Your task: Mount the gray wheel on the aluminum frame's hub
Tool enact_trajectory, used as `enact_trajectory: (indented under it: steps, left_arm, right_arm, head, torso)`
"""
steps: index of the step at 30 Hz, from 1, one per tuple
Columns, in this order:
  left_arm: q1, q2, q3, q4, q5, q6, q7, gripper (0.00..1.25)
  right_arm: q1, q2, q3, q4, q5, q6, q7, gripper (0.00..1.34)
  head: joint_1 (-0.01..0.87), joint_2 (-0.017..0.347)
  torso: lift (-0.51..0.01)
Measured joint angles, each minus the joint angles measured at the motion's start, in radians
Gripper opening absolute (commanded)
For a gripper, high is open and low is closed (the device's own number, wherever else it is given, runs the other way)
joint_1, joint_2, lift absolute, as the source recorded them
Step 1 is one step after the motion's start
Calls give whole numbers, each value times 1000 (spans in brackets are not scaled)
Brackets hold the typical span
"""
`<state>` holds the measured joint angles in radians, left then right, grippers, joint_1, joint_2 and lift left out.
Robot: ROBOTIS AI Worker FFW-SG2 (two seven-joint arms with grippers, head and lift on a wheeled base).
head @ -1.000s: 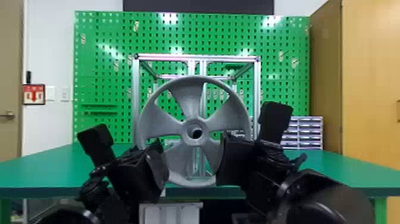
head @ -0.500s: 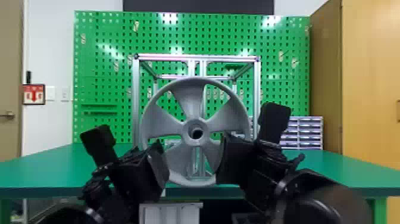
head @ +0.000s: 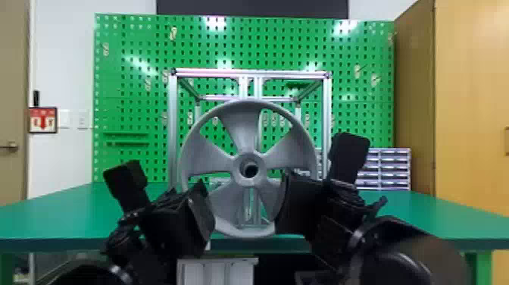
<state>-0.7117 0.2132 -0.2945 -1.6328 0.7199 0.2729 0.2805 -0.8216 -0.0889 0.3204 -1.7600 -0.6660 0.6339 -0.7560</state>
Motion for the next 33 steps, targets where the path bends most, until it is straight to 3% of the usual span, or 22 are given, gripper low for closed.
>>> enact_trajectory:
  steps: [33]
  left_arm:
    - [-25,-6,-10,58,-16,-20,-12,715]
  right_arm:
    - [-21,11,-7,80,1,-23,35,11]
  head:
    - [-5,6]
  torso:
    - [-499]
